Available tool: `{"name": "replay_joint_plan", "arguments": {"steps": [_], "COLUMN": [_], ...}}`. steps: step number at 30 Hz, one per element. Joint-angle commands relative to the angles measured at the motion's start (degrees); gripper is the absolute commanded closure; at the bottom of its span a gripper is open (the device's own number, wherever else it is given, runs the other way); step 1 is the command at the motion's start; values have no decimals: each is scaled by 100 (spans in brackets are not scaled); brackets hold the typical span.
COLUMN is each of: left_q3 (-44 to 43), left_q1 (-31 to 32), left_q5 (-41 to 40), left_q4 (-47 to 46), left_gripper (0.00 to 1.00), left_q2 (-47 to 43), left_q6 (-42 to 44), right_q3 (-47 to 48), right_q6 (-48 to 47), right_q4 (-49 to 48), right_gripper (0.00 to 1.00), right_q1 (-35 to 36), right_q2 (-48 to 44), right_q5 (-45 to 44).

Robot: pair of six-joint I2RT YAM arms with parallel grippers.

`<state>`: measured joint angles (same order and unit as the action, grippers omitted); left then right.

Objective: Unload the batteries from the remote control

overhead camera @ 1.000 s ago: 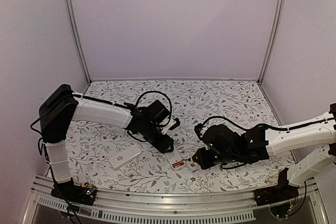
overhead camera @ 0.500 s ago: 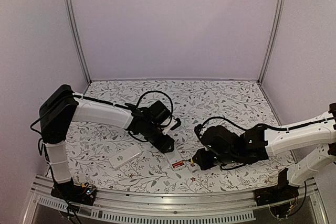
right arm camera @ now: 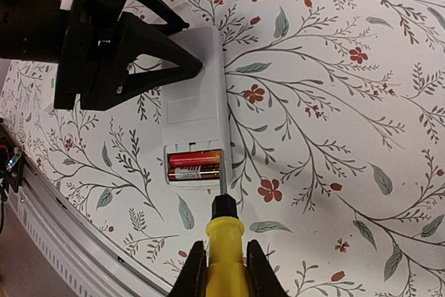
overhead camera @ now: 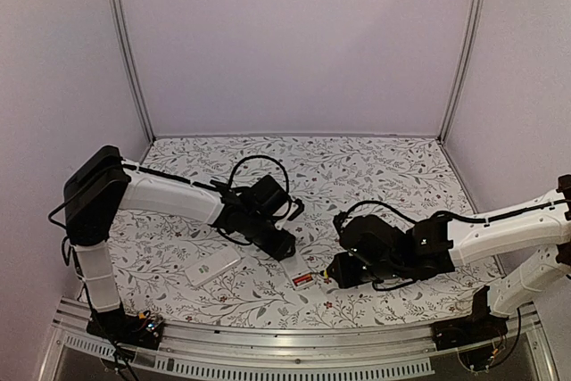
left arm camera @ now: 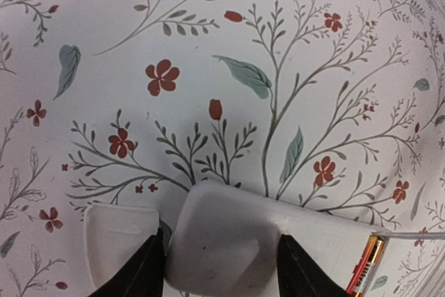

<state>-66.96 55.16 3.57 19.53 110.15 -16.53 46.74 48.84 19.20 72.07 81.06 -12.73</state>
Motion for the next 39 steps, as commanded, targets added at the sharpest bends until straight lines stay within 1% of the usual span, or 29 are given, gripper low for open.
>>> {"name": "replay_joint_plan", "arguments": {"steps": [1, 6, 12, 18, 20, 23, 29, 33, 35, 39], "left_q3": [539, 854, 1033, 1020, 1030, 1073, 1080, 1067, 1071, 1069], "left_q1": [366, 543, 691, 779, 795, 829, 937, 977, 995, 1013], "left_q5": [-47, -324, -344, -340, -500, -492, -556, -568, -589, -628], "left_q4": [418, 344, 323, 379, 414, 442, 546, 557, 571, 587], "left_gripper": [46, 47, 48, 48, 48, 49, 50, 50, 50, 50], "left_q2": [161, 84, 95, 157, 167, 171, 248, 276, 295, 304], "left_q6": [-411, -744, -958, -1029, -1083, -1151, -1218, -1259, -1267, -1280], "right_q3": [-209, -229, -352, -586, -701, -850, -913, -1067, -1151, -1160], "right_q6": [355, 497, 706, 1071, 1206, 1412, 1531, 1607, 1652, 1632], "right_q4": [6, -46, -298, -898, -1129, -1423, -1696, -2129, -2325, -2420], "right_gripper": [100, 100, 100, 100, 100, 100, 100, 100, 100, 100], "right_q1": [52, 52, 53, 54, 52, 55, 52, 25, 9, 0], "right_q2": [151, 174, 153, -43, -150, -282, -451, -603, -663, -793], "right_q5": [338, 417, 566, 866, 954, 1064, 1202, 1215, 1404, 1432]}}
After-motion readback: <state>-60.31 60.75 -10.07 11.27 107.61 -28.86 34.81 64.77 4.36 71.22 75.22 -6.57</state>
